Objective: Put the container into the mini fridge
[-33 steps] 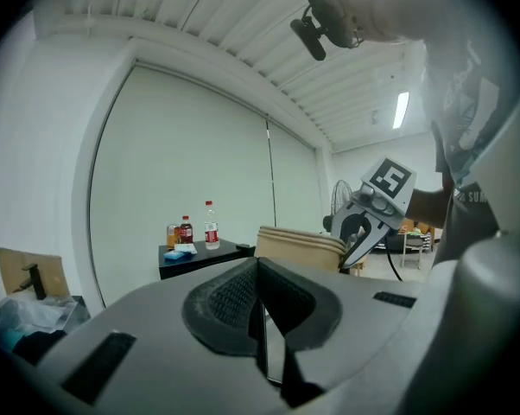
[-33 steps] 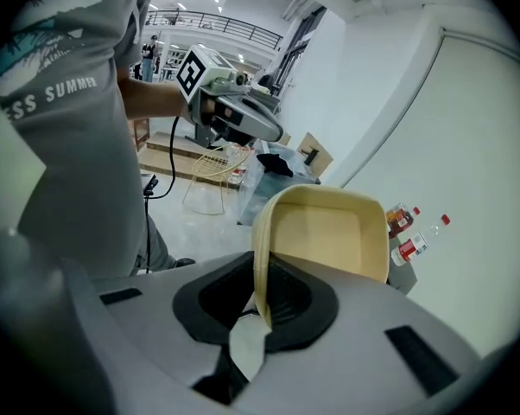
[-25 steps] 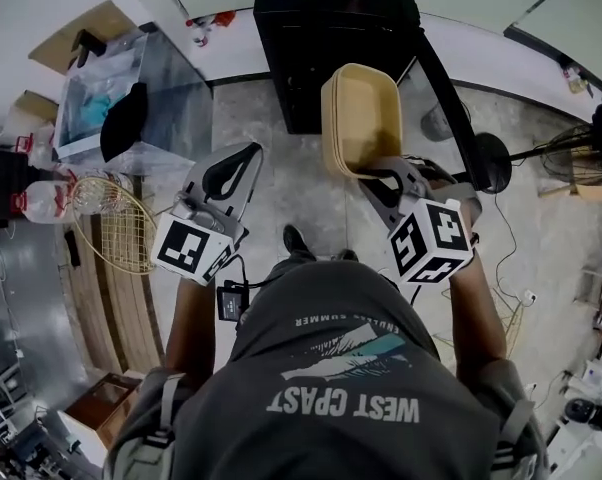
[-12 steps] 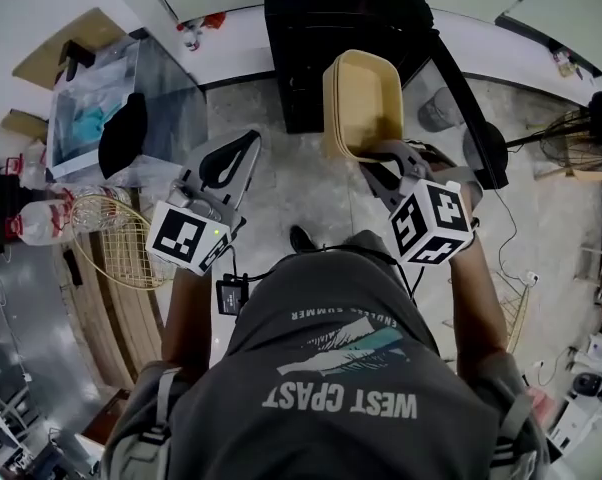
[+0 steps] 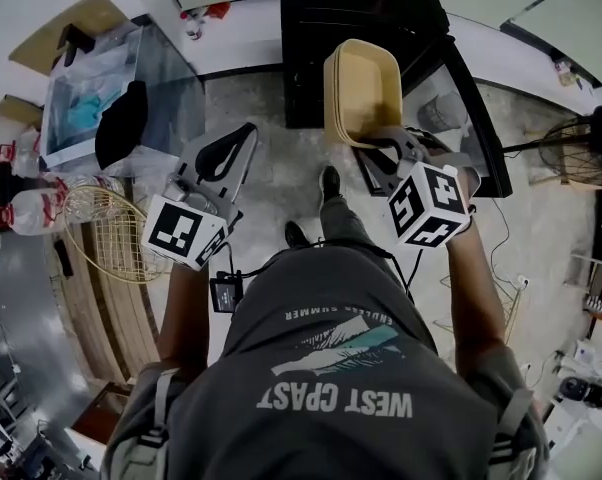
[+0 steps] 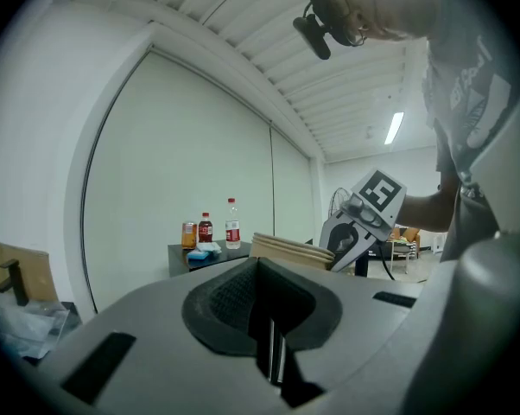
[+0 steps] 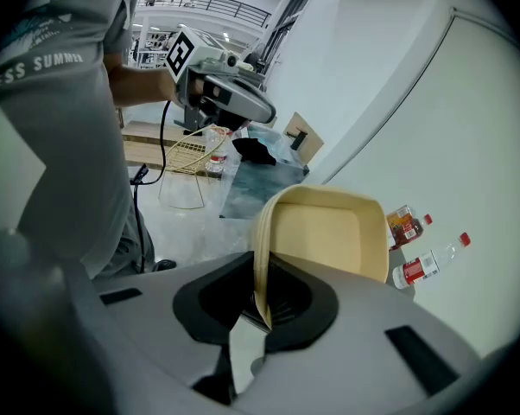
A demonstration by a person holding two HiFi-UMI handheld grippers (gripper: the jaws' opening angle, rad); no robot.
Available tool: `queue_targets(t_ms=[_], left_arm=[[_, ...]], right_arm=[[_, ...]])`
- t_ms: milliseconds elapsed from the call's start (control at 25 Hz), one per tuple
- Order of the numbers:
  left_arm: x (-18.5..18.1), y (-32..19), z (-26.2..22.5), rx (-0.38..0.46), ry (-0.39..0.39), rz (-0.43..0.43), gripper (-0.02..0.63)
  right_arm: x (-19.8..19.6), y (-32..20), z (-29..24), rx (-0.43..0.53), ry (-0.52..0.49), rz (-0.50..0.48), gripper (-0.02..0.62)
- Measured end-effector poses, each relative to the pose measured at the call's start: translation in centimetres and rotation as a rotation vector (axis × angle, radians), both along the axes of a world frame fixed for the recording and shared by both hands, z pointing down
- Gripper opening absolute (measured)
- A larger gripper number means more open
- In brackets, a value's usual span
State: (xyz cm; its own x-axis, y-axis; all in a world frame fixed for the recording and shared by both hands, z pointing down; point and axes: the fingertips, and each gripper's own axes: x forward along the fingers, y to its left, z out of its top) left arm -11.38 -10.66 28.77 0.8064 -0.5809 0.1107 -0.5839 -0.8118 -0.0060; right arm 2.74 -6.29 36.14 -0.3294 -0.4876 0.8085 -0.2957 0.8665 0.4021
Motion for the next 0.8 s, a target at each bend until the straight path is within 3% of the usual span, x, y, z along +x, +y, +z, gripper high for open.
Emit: queue_targets(t_ms=[800], left_arm=[[-0.7,-3.8,2.9,-0.101,-0.033,-0.157,0.016]], right_arm=[[0.7,-7.8,6.4,-0.089,-0.012,-0.08,0.048]])
